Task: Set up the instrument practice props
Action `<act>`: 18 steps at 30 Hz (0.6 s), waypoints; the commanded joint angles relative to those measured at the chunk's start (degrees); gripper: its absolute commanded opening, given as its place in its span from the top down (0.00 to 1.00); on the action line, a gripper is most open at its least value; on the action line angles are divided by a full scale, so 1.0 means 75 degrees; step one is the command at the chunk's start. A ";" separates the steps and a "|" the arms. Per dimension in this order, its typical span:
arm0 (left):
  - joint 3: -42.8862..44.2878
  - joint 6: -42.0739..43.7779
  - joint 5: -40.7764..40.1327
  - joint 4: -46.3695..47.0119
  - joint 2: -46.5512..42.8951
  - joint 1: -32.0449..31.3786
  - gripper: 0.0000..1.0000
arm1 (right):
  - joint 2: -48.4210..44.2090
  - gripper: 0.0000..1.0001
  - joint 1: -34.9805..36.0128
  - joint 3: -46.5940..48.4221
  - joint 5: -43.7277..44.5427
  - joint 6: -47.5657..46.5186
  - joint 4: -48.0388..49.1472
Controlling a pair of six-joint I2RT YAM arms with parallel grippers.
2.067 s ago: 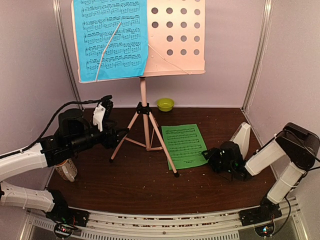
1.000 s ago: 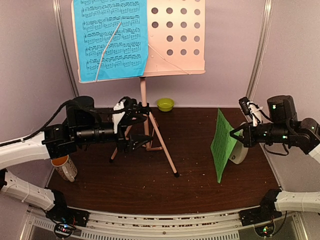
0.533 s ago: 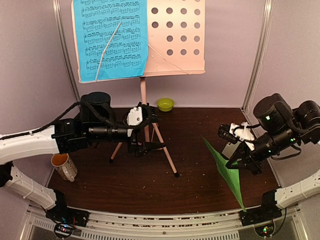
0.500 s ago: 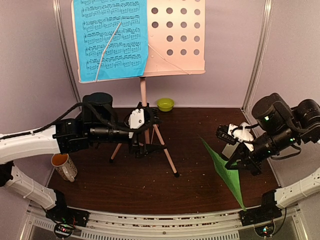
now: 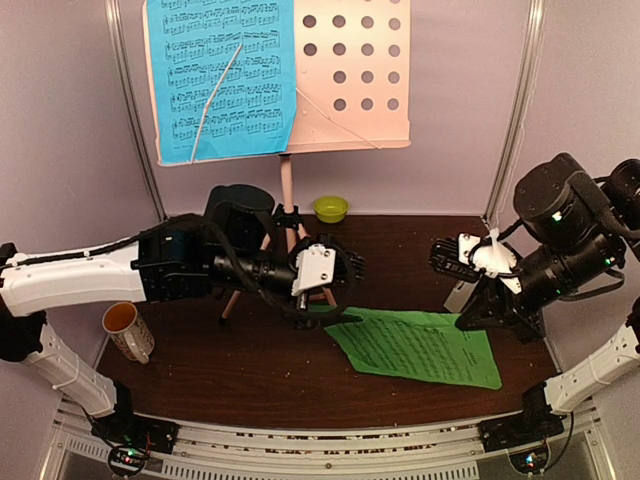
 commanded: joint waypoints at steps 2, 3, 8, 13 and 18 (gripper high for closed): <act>0.0766 0.0606 -0.0231 -0.0544 0.0543 -0.0343 0.25 | 0.0245 1.00 0.0151 0.0362 0.0543 -0.0099 -0.0369; 0.0885 0.0662 -0.0263 -0.0656 0.0646 -0.0409 0.27 | 0.0249 1.00 0.0169 0.0394 0.0623 -0.0082 -0.0385; 0.1383 0.0614 -0.0076 -0.1059 0.0983 -0.0555 0.41 | 0.0277 1.00 0.0175 0.0517 0.0923 -0.0028 -0.0423; 0.1766 0.0433 0.0147 -0.1164 0.1224 -0.0645 0.59 | 0.0342 1.00 0.0176 0.0581 0.1150 -0.0038 -0.0347; 0.2262 0.0503 -0.0001 -0.1495 0.1627 -0.0805 0.68 | 0.0384 1.00 0.0198 0.0786 0.1321 -0.0063 -0.0285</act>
